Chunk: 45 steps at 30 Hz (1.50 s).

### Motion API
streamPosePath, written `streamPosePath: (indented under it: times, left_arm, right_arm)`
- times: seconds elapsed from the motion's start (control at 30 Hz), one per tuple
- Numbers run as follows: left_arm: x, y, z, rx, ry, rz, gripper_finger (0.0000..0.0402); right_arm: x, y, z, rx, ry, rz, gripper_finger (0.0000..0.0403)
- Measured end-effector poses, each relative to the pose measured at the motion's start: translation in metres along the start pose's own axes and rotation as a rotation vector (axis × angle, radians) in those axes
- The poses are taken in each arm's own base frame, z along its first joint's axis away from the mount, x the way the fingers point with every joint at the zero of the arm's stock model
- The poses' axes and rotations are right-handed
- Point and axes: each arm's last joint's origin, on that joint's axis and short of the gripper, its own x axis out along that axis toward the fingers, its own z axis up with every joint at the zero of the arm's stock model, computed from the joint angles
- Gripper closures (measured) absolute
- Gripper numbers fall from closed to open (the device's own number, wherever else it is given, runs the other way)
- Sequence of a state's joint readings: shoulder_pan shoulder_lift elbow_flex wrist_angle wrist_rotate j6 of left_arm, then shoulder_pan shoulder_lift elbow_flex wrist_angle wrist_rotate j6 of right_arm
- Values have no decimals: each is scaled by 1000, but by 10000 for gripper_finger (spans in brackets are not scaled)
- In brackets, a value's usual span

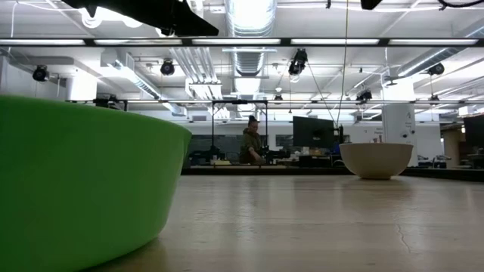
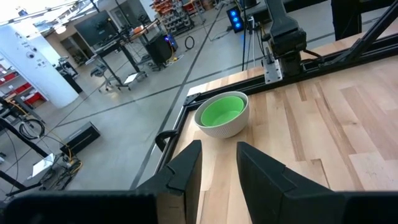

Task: Nest bowls inside each other
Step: Stack the green bowl on top of the green bowl

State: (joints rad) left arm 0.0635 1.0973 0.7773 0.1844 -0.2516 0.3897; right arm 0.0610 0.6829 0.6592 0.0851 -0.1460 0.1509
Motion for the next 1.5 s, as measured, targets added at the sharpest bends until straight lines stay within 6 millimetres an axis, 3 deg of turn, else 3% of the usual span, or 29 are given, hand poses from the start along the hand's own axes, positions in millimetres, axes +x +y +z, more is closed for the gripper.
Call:
streamPosePath:
  times: [0.47,0.87,1.5]
  left_arm:
    - [0,0,0,0,1,-1,296]
    - [0,0,0,0,1,-1,296]
    - [0,0,0,0,2,-1,296]
  right_arm:
    - [-33,-1,-18,23,-81,-87,328]
    - [-33,-6,-55,31,12,-100,337]
    - [-34,-5,-49,72,-9,-94,327]
